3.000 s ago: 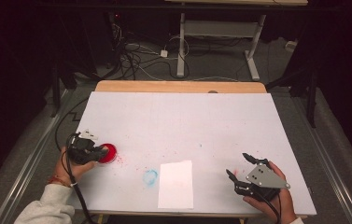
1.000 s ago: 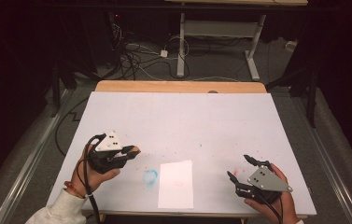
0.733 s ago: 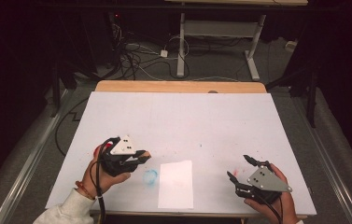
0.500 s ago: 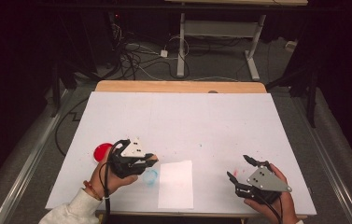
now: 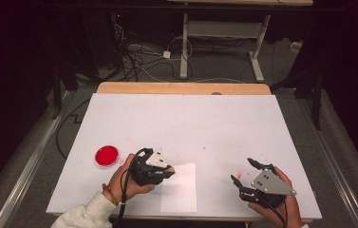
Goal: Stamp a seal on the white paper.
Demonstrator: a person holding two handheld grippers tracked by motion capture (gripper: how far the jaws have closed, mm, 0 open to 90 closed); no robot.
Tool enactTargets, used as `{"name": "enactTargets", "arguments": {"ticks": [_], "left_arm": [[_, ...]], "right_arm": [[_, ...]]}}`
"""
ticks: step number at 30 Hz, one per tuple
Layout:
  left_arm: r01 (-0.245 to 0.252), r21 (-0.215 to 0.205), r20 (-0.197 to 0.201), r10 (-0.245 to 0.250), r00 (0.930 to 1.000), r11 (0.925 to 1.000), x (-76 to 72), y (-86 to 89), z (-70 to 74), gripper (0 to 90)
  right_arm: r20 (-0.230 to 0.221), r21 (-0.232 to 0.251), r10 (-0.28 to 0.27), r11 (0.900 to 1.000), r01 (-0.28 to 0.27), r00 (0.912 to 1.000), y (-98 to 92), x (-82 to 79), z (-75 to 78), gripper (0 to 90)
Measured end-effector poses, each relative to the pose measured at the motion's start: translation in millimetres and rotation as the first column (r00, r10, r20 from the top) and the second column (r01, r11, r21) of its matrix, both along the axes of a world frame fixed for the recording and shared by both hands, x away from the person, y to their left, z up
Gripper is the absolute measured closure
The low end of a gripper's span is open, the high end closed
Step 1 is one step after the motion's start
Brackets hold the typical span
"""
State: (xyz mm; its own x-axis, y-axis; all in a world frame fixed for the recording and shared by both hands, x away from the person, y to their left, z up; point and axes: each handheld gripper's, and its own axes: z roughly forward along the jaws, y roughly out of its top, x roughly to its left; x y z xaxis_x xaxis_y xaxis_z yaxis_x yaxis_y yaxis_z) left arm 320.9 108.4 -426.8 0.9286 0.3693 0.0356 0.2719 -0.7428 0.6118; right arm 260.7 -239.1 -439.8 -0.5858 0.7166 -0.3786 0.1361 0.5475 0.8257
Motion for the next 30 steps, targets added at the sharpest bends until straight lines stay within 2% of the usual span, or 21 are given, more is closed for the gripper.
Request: {"name": "enactTargets", "arguments": {"ticks": [9,19,24,30], "left_arm": [[0.055,0.035,-0.030,-0.054,0.9981,0.9979,0.8,-19.3,-13.9,73.4],[0.056,0.086,-0.061,-0.051,0.9968,0.9947,6.2,-30.8,-32.9,73.4],[0.052,0.058,-0.098,-0.046,0.9941,0.9970,10.1,-27.7,-37.2,73.5],[0.043,0.058,-0.101,-0.037,0.9942,0.9974,9.9,-28.1,-38.1,73.5]], "right_arm": [[-0.003,-0.011,0.003,1.000,-0.003,1.0000,1.3,-0.2,-1.2,27.9],[-0.003,-0.021,-0.001,1.000,0.001,1.0000,1.7,-0.4,-1.7,27.9],[0.008,-0.028,-0.003,1.000,0.004,1.0000,0.7,0.0,-1.8,27.9],[0.011,-0.032,-0.001,0.999,0.001,0.9999,1.4,-0.6,-1.6,27.9]]}}
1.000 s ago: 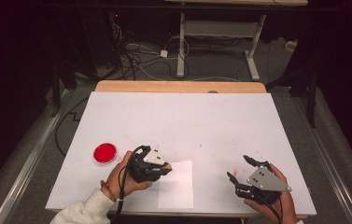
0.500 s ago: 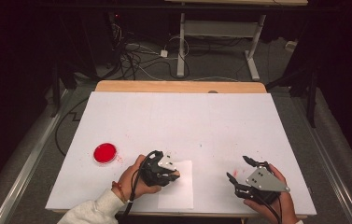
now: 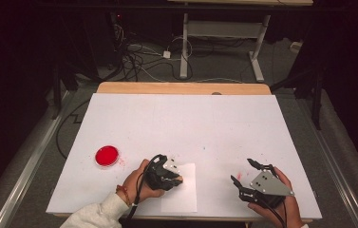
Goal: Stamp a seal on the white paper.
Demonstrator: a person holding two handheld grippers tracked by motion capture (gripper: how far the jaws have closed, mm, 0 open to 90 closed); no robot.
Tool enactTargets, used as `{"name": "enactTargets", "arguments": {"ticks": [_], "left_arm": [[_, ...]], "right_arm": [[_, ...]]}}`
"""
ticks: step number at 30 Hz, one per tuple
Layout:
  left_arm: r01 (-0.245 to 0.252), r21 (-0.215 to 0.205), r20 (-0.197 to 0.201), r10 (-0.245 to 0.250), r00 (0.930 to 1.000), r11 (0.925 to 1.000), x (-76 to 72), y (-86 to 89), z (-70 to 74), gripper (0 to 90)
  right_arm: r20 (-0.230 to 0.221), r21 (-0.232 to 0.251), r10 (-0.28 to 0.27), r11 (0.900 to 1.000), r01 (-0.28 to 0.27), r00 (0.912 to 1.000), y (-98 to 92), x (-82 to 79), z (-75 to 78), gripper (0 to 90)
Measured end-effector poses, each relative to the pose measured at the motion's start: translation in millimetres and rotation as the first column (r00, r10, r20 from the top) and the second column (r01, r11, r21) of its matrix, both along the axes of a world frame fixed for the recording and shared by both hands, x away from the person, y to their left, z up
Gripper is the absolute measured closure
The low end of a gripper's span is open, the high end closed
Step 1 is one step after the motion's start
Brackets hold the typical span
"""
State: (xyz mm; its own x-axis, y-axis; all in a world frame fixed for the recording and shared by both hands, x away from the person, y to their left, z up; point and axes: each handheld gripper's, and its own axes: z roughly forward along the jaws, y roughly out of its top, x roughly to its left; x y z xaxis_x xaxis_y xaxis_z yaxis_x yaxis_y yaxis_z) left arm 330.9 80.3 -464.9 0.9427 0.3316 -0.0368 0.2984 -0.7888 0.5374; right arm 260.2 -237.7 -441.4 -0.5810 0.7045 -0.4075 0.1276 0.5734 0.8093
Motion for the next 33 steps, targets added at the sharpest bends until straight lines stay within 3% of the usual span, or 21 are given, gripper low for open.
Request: {"name": "enactTargets", "arguments": {"ticks": [33], "left_arm": [[-0.002,0.016,-0.002,0.002,1.0000,0.9999,-0.1,-1.9,0.1,73.6]], "right_arm": [[0.000,-0.009,-0.003,1.000,0.003,1.0000,0.4,0.5,-0.4,28.0]]}}
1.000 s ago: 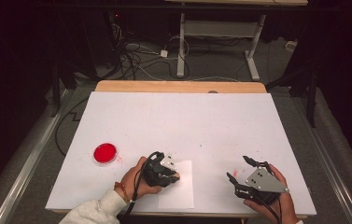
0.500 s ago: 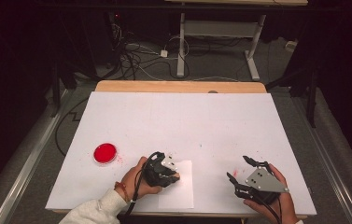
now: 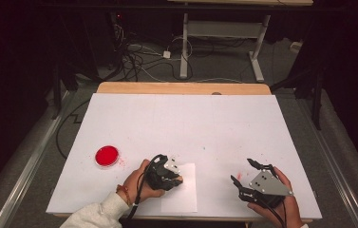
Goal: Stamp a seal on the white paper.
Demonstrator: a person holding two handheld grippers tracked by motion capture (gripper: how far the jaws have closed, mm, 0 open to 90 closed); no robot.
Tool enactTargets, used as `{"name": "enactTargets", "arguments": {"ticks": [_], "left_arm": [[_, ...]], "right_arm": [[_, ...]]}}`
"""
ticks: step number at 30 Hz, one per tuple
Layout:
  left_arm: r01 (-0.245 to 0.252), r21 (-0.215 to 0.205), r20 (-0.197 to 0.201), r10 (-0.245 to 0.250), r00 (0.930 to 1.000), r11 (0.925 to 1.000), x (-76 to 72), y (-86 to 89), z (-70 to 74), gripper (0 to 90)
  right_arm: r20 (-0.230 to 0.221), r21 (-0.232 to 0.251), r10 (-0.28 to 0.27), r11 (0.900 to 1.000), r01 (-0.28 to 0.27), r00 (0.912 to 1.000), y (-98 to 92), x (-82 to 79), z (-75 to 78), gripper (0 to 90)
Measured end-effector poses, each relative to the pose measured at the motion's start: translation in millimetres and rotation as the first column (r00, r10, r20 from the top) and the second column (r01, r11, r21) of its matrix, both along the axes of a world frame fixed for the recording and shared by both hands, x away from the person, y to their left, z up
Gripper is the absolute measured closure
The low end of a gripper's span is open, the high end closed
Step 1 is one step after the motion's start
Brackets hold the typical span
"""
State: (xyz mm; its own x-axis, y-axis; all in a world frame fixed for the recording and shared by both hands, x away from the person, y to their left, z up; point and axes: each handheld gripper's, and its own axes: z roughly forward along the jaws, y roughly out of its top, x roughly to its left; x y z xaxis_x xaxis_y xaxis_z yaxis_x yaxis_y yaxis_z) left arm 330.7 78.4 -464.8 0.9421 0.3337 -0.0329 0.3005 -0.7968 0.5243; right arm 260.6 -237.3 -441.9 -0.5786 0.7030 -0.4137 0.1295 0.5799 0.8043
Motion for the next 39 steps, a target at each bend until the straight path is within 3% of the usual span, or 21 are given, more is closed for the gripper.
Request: {"name": "enactTargets", "arguments": {"ticks": [21,23,26,27,31,39], "left_arm": [[-0.004,-0.006,-0.005,0.004,1.0000,1.0000,0.4,0.4,-1.0,73.5],[0.000,-0.009,0.008,0.000,1.0000,1.0000,-0.8,0.8,-1.2,73.4],[-0.013,-0.018,-0.010,0.013,0.9999,0.9998,1.0,2.6,0.1,73.4],[-0.017,-0.005,0.020,0.017,0.9997,0.9998,0.2,3.2,2.3,73.4],[-0.037,-0.064,0.050,0.040,0.9979,0.9973,0.9,11.3,15.2,73.3],[-0.056,-0.088,0.095,0.064,0.9934,0.9946,-1.9,22.8,29.7,73.3]], "right_arm": [[-0.006,-0.008,0.003,1.000,-0.003,1.0000,1.1,0.0,-0.8,28.2],[-0.006,-0.007,0.005,1.000,-0.005,1.0000,1.0,-0.3,-0.5,28.2],[-0.004,-0.010,0.011,1.000,-0.011,0.9999,0.8,-0.7,0.0,28.3],[-0.005,-0.008,0.010,1.000,-0.010,0.9999,0.6,-0.8,0.2,28.3],[-0.004,-0.005,0.013,1.000,-0.013,0.9999,-0.7,-0.7,0.4,28.5],[0.002,-0.006,0.012,1.000,-0.012,0.9999,-0.9,-2.5,2.1,28.6]]}}
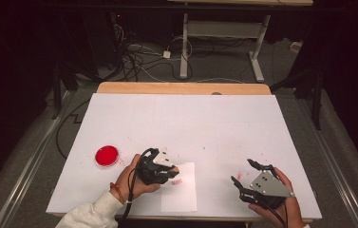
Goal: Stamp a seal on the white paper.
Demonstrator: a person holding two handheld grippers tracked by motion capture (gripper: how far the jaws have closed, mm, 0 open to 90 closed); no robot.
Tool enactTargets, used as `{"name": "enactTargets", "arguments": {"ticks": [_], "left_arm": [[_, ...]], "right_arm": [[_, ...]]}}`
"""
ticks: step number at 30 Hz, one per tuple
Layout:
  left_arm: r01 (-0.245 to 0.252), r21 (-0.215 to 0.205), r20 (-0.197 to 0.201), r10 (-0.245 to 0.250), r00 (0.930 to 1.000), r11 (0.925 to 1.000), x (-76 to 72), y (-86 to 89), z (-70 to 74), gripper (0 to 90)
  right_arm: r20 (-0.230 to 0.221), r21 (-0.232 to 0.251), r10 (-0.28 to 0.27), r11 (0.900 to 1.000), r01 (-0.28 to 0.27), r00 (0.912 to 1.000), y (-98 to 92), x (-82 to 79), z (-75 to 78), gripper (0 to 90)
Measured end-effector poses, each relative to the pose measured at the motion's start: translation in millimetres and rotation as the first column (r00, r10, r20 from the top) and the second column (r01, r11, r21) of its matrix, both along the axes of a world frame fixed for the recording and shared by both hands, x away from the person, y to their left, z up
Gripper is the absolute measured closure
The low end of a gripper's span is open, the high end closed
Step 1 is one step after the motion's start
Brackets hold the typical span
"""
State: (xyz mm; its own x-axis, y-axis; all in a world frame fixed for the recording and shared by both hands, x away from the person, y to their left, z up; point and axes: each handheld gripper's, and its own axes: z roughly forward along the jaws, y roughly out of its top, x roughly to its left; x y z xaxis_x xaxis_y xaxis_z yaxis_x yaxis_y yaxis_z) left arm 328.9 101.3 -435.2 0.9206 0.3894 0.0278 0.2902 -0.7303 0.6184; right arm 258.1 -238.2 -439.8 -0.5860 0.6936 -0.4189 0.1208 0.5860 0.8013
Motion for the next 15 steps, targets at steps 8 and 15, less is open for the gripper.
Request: {"name": "enactTargets", "arguments": {"ticks": [8,15], "left_arm": [[-0.017,-0.022,0.036,0.018,0.9992,0.9996,-2.4,12.1,11.9,73.3],[-0.049,-0.028,0.056,0.051,0.9971,0.9984,-1.8,23.2,15.0,73.3]], "right_arm": [[-0.002,-0.008,0.005,1.000,-0.005,1.0000,0.6,0.9,0.3,29.1],[-0.006,-0.004,0.008,1.000,-0.008,1.0000,0.5,4.7,0.1,29.2]]}}
